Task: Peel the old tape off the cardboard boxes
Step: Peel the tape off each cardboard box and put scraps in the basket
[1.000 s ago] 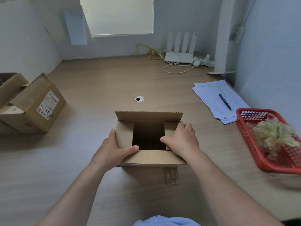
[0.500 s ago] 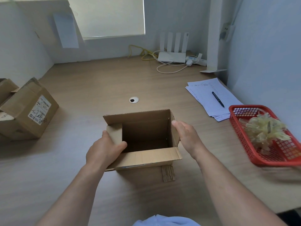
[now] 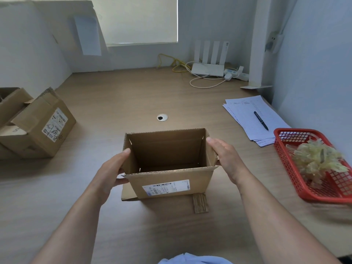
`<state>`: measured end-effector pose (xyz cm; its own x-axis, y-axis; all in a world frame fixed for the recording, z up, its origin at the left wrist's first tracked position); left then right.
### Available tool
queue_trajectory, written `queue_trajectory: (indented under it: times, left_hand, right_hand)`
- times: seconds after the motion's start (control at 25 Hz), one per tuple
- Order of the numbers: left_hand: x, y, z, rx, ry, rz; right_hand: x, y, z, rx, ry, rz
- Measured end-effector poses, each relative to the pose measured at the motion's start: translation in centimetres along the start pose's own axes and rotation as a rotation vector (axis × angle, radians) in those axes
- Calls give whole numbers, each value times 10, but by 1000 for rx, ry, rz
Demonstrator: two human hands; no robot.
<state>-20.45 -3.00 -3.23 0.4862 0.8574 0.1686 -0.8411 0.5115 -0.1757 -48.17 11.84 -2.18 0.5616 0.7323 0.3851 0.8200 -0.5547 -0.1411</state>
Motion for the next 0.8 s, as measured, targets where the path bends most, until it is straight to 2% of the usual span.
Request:
queue_trajectory:
  times: [0.08,0.16,0.24,0.32,0.48,0.64,0.72,0.8]
  left_hand:
    - [-4,-2,-2,76,-18,-2]
    - [-7,-5,-13,137,-121,23]
    - [-5,-1,-20,113,-210,-2]
    - [-5,5,-19,71,-221,-22]
    - [-12,8,-1,113,-118,-27]
    - [-20,9,26,365,36,-57]
    - [-21,7,30,437,69,-26]
    - [-19,12,22,444,48,-11]
  right_hand:
    - [0,-1,0,-20,46,2]
    - [-5,-4,12,-61,223,20]
    - [-7,-4,29,-46,410,-1]
    - [-7,-1,35,-1,486,-31]
    - [-9,1,12,-42,384,-64]
    - [-15,-4,-17,-340,148,-145]
    - [-19,-10,-17,-499,96,-117]
    - [-20,-12,-5,-544,95,-57]
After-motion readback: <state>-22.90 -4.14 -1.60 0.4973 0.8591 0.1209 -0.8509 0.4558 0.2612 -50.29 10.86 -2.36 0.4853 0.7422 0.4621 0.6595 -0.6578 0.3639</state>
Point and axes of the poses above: each hand's wrist, its own x-axis away from the middle knuckle, its own y-axis out of the palm, z = x × y, the point moved 9 cm from there along -x, towards the middle knuckle, and after that the axes turned 13 degrees about y, right-handed, at the moved point
